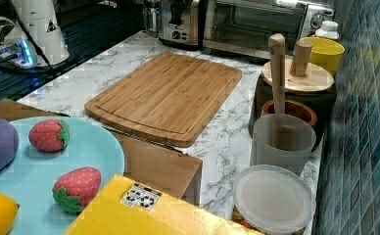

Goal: Turn on the toaster.

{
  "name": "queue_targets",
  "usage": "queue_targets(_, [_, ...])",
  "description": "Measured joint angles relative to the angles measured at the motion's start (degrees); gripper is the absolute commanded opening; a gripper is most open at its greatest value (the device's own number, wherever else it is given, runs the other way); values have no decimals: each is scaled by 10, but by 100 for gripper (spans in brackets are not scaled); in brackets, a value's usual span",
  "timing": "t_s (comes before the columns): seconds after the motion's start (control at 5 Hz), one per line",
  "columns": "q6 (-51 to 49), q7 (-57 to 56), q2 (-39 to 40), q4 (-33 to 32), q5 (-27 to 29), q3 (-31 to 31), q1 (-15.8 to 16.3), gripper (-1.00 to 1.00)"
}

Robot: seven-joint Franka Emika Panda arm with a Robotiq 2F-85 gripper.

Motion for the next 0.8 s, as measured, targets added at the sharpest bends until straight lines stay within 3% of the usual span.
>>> queue_targets(0.2, [20,-4,0,-13,35,0,-7,-100])
queue_targets(0.8, [29,-4,5,-12,34,-1,-5,-100])
